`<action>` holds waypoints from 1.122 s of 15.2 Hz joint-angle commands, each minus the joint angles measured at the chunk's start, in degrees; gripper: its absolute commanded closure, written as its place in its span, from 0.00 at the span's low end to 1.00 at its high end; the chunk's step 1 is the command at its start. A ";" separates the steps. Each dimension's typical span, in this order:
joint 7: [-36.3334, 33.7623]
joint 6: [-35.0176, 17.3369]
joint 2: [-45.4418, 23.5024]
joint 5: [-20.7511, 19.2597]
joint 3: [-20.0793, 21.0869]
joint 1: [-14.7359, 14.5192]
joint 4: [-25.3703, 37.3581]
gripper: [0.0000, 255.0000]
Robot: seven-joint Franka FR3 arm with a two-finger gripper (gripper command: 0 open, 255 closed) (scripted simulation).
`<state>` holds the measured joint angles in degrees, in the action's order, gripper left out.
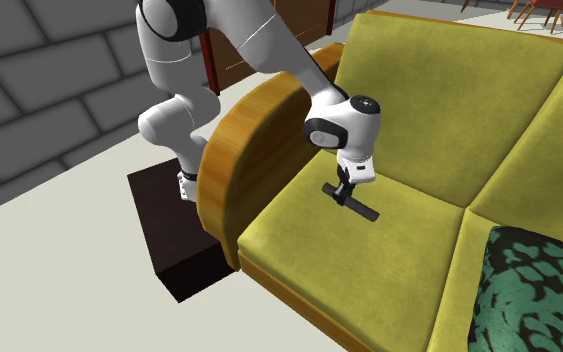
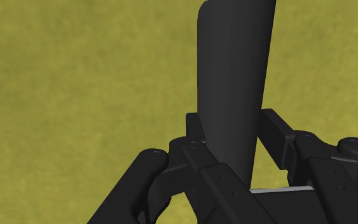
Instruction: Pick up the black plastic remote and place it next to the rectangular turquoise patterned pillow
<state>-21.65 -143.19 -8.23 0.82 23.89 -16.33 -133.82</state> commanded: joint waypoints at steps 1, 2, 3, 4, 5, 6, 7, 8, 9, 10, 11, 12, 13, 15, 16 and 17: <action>0.47 1.45 1.37 0.82 0.24 0.15 0.17 1.00; 0.70 2.21 2.01 1.19 0.32 0.22 0.34 1.00; 0.92 2.97 2.63 1.55 0.39 0.28 0.52 1.00; 1.13 3.74 3.25 1.89 0.45 0.34 0.72 1.00; 1.32 4.50 3.86 2.22 0.50 0.39 0.92 1.00; 1.51 5.28 4.45 2.54 0.53 0.43 1.14 1.00; 1.70 6.05 5.04 2.84 0.56 0.47 1.37 1.00; 1.87 6.82 5.61 3.13 0.58 0.51 1.62 1.00; 2.03 7.60 6.17 3.41 0.59 0.54 1.88 1.00; 2.19 8.38 6.71 3.67 0.60 0.56 2.15 1.00; 2.33 9.16 7.25 3.92 0.60 0.59 2.43 1.00; 2.47 9.94 7.77 4.16 0.59 0.61 2.72 1.00; 2.60 10.72 8.28 4.38 0.57 0.63 3.03 1.00; 2.84 12.29 9.25 4.80 0.53 0.67 3.68 1.00; 2.94 13.07 9.72 4.99 0.50 0.69 4.03 1.00; 3.04 13.85 10.18 5.16 0.47 0.70 4.39 1.00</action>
<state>-18.58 -130.31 1.45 5.79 24.33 -15.59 -129.94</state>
